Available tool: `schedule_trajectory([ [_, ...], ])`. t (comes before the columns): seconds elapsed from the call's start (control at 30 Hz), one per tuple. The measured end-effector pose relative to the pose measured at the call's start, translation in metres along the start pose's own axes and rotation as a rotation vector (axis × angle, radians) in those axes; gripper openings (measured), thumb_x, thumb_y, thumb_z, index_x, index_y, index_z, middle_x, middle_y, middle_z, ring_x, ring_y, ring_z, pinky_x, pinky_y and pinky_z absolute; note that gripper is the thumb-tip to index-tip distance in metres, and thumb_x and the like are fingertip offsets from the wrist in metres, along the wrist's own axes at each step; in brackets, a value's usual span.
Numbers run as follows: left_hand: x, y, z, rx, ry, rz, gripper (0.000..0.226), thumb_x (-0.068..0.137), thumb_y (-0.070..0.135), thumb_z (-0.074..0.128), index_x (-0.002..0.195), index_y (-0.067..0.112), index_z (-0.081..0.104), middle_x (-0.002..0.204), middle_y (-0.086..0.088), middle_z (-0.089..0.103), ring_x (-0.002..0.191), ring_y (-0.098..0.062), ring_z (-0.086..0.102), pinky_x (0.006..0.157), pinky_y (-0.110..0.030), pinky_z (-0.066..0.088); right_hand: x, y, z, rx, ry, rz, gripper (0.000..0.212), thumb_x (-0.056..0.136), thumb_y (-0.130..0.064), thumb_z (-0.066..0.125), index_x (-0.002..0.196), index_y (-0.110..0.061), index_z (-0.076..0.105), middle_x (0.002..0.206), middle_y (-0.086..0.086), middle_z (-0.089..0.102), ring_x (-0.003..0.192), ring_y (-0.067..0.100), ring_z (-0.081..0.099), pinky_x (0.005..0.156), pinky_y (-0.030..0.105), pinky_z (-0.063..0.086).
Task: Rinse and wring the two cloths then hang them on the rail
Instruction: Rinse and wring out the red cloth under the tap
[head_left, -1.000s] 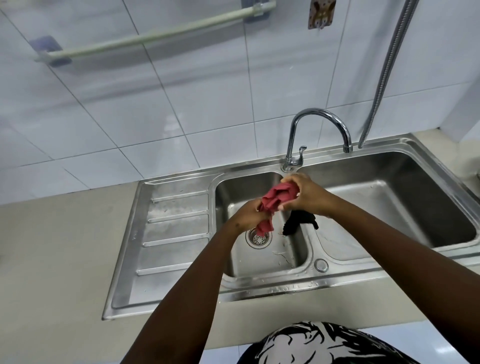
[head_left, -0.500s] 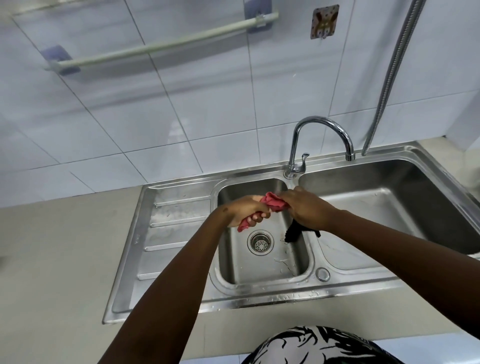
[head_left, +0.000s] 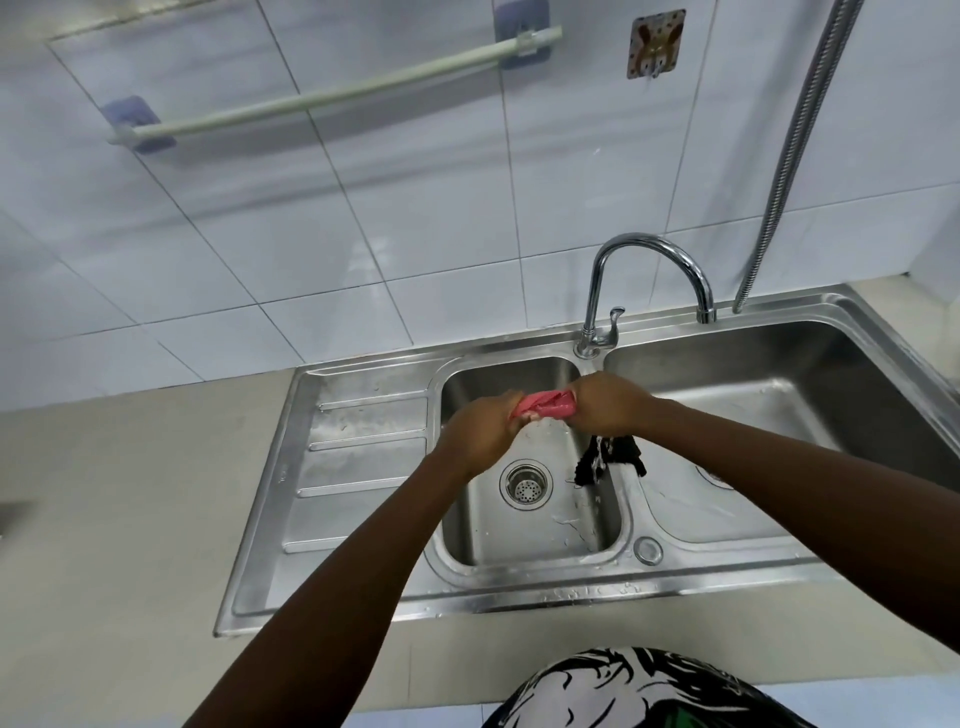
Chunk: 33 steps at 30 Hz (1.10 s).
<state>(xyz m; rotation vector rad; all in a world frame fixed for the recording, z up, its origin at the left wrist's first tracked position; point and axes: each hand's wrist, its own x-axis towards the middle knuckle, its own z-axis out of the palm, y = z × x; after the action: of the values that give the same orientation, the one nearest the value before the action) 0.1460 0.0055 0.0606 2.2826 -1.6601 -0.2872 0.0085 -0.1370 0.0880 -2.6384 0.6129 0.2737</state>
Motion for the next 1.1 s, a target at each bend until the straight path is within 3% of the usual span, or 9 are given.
schedule_trajectory([
  [0.13,-0.004,0.0,0.003,0.063,0.133,0.036,0.024,0.098,0.035,0.042,0.11,0.018,0.053,0.092,-0.007,0.071,0.074,-0.023,0.066,0.068,-0.032,0.056,-0.001,-0.005,-0.006,0.285,-0.151,0.068,0.012,0.082,-0.021,0.061,0.083,-0.009,0.06,0.067,0.002,0.053,0.064,0.017,0.05,0.064,0.029,0.04],
  [0.2,-0.004,-0.003,0.003,0.015,0.099,0.02,0.027,0.098,0.04,0.04,0.111,0.019,0.053,0.093,-0.007,0.071,0.077,-0.023,0.066,0.07,-0.034,0.057,-0.002,-0.004,-0.003,0.261,-0.098,0.021,0.01,0.08,-0.022,0.064,0.083,-0.014,0.059,0.079,0.003,0.051,0.077,0.018,0.049,0.073,0.03,0.04],
  [0.37,0.004,-0.004,-0.02,-0.434,-0.291,-0.144,0.036,0.095,0.048,0.043,0.105,0.017,0.058,0.079,0.001,0.056,0.068,-0.014,0.052,0.063,-0.026,0.043,-0.007,0.006,0.005,-0.108,0.286,-0.169,0.049,0.075,-0.031,0.072,0.12,-0.022,0.057,0.108,0.01,0.056,0.105,0.028,0.05,0.082,0.036,0.045],
  [0.5,0.004,-0.004,-0.037,-0.829,-0.557,-0.296,0.035,0.095,0.047,0.045,0.097,0.014,0.055,0.063,0.004,0.039,0.049,-0.006,0.029,0.042,-0.016,0.026,-0.015,-0.003,0.006,-0.275,0.411,-0.277,0.04,0.083,-0.002,0.05,0.122,-0.012,0.053,0.113,0.013,0.062,0.103,0.034,0.052,0.072,0.042,0.047],
  [0.57,0.005,-0.007,-0.045,-0.859,-0.61,-0.301,0.032,0.096,0.044,0.047,0.097,0.013,0.054,0.062,0.005,0.038,0.048,-0.006,0.027,0.041,-0.016,0.023,-0.014,-0.007,0.008,-0.196,0.374,-0.23,0.029,0.083,-0.005,0.048,0.112,-0.009,0.053,0.107,0.013,0.062,0.102,0.032,0.051,0.069,0.038,0.044],
  [0.73,0.008,0.001,-0.061,-0.3,-0.409,-0.116,0.026,0.093,0.047,0.05,0.089,0.022,0.054,0.073,0.004,0.055,0.064,-0.01,0.048,0.057,-0.023,0.036,-0.016,-0.012,-0.002,-0.214,0.277,-0.162,0.038,0.076,-0.038,0.067,0.1,-0.012,0.052,0.098,0.01,0.065,0.09,0.03,0.062,0.069,0.033,0.044],
  [0.87,-0.002,0.0,-0.054,-0.099,-0.173,-0.023,0.029,0.095,0.044,0.046,0.094,0.017,0.057,0.088,-0.002,0.066,0.082,-0.021,0.059,0.067,-0.03,0.038,-0.011,-0.021,-0.011,-0.108,0.179,-0.092,0.018,0.083,-0.02,0.058,0.097,-0.009,0.056,0.092,0.014,0.068,0.086,0.031,0.064,0.064,0.029,0.04],
  [0.97,-0.011,0.0,-0.051,0.085,0.047,0.063,0.019,0.095,0.031,0.046,0.101,0.016,0.057,0.096,-0.007,0.071,0.085,-0.027,0.063,0.066,-0.029,0.04,-0.011,-0.028,-0.02,0.076,0.05,-0.05,0.024,0.08,-0.018,0.063,0.103,-0.01,0.059,0.093,0.01,0.067,0.083,0.025,0.062,0.068,0.03,0.045],
  [1.1,-0.016,0.007,-0.052,0.206,0.19,0.106,0.014,0.093,0.024,0.047,0.099,0.014,0.054,0.094,-0.01,0.07,0.08,-0.032,0.064,0.065,-0.034,0.048,-0.015,-0.032,-0.027,0.56,-0.106,0.057,0.019,0.076,-0.011,0.064,0.092,-0.016,0.055,0.077,0.012,0.05,0.054,0.016,0.045,0.045,0.024,0.035],
])
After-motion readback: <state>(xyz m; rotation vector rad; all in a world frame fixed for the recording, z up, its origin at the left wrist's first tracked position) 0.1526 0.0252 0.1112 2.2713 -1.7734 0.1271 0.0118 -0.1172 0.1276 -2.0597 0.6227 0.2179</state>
